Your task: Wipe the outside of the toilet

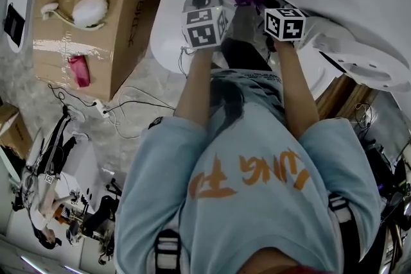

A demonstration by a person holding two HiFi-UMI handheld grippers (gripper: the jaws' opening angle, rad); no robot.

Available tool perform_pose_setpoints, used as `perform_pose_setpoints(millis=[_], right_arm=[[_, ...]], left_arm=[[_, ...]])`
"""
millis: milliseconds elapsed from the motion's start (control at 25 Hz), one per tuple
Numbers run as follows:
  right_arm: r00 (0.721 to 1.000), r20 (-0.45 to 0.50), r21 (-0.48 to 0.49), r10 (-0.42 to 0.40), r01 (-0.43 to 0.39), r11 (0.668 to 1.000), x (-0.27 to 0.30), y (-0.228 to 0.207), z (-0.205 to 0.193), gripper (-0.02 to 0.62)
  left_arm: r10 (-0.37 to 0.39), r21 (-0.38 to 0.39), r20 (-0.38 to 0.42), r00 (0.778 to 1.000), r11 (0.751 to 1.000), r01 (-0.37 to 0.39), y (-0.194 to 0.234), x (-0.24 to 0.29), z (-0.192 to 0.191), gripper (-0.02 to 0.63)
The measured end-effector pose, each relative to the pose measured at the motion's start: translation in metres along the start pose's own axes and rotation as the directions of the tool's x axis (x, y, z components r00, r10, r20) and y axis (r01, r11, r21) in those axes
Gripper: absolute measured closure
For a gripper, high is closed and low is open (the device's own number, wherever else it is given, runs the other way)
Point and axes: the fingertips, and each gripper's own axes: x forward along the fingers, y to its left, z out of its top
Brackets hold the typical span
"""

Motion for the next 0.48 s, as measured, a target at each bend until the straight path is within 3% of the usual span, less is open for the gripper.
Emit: perform_pose_setpoints(millis=[480], right_arm=[[0.990, 0.064, 0.032, -0.124, 0.122, 0.992, -0.041, -0.001, -0.022, 0.545]], left_arm=[[0.015, 0.044, 0.010, 1.000, 0.999, -0.016, 0.019, -0.037, -0.025, 0.588]])
